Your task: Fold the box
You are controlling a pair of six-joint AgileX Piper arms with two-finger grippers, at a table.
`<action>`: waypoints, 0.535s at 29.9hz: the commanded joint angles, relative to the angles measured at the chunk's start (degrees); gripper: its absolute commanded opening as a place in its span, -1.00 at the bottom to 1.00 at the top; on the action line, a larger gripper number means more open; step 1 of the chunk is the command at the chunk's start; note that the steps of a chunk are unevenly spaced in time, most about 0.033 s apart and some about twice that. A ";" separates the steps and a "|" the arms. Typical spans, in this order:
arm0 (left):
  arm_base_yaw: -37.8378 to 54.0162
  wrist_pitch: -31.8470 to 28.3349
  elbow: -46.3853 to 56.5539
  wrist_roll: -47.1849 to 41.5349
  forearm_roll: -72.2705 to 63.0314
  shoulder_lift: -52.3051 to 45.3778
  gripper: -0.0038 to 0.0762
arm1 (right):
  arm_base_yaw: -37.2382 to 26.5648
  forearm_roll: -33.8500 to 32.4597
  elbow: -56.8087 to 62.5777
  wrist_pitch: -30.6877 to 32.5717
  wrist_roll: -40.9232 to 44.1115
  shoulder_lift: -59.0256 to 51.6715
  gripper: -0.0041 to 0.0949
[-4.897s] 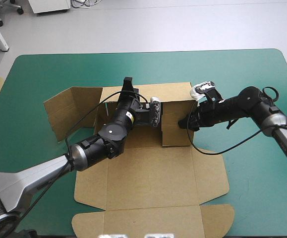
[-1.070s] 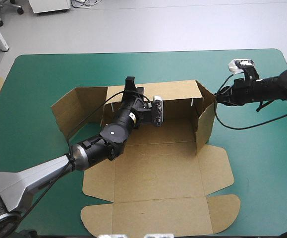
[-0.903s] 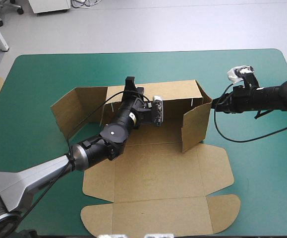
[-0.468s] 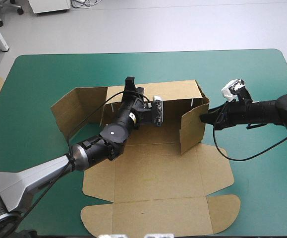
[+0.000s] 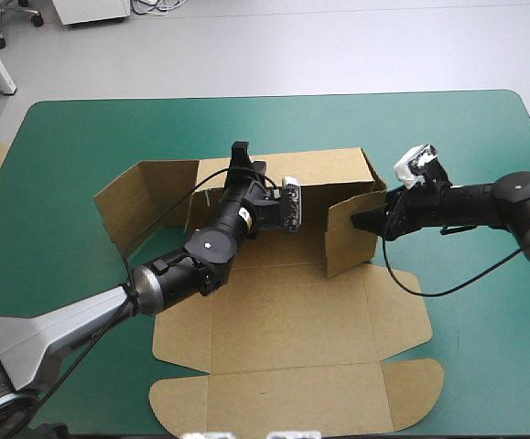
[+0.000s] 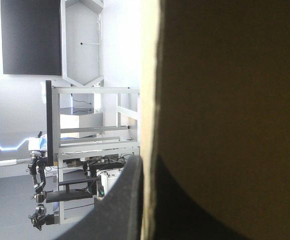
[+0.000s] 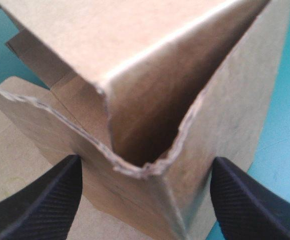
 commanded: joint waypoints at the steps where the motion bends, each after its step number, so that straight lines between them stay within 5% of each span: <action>1: -0.41 1.07 -1.52 -1.22 1.32 -2.55 -0.93 | 3.69 -1.04 -1.22 -3.90 3.68 -1.88 0.39; 16: -0.41 1.07 -1.52 -1.11 3.48 -2.55 -0.93 | 9.90 -0.73 -1.33 -22.93 13.90 -1.88 0.36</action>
